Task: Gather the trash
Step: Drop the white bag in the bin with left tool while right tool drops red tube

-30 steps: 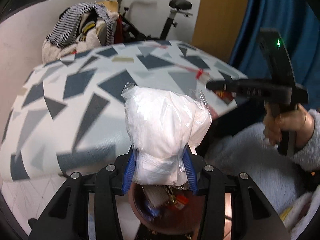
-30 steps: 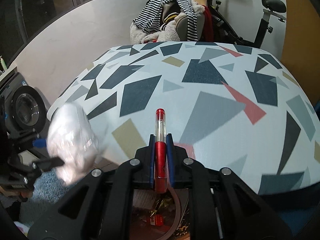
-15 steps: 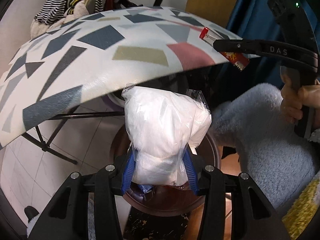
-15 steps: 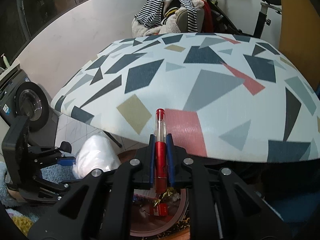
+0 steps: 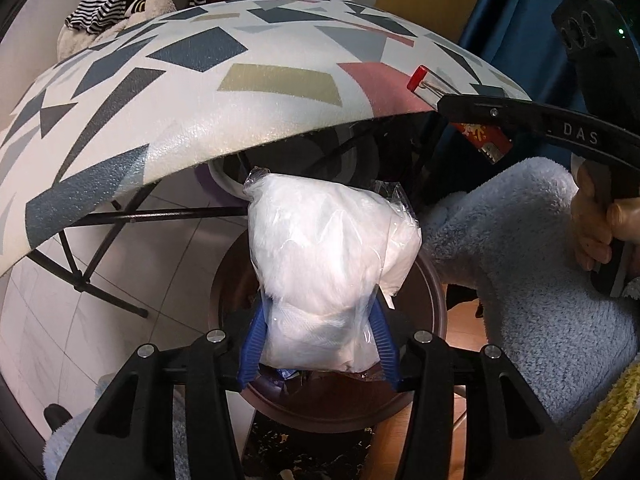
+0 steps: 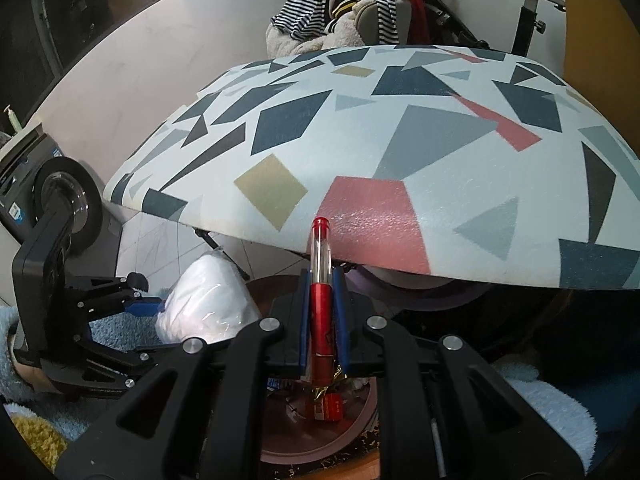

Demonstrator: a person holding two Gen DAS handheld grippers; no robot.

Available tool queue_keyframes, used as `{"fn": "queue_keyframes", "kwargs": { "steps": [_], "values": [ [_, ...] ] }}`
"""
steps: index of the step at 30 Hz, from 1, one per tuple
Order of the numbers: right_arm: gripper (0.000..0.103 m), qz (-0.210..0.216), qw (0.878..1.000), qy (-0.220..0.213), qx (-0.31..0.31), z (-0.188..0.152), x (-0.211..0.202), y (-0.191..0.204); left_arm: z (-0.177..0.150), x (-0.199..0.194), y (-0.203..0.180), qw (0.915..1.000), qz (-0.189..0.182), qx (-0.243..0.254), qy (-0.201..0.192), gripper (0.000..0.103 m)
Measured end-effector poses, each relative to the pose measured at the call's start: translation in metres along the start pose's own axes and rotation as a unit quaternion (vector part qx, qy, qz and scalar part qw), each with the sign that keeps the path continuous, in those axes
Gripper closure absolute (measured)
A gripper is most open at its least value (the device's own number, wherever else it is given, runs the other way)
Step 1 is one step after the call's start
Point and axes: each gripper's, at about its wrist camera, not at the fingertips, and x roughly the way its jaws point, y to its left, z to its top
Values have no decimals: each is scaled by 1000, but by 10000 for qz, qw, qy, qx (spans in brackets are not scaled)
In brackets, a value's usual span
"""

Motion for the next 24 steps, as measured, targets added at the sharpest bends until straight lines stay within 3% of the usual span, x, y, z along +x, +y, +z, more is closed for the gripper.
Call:
{"fn": "queue_keyframes", "kwargs": {
  "steps": [11, 19, 24],
  "values": [
    [88, 80, 9996, 267, -96, -6, 15, 7, 4, -2, 17, 9990, 186, -357, -173, 39],
    [88, 139, 9973, 612, -387, -13, 33, 21, 4, -24, 31, 9945, 277, -767, -650, 32],
    [88, 132, 9933, 922, -679, -19, 48, 34, 0, -47, 42, 9866, 433, -1093, -1130, 26]
  ]
}}
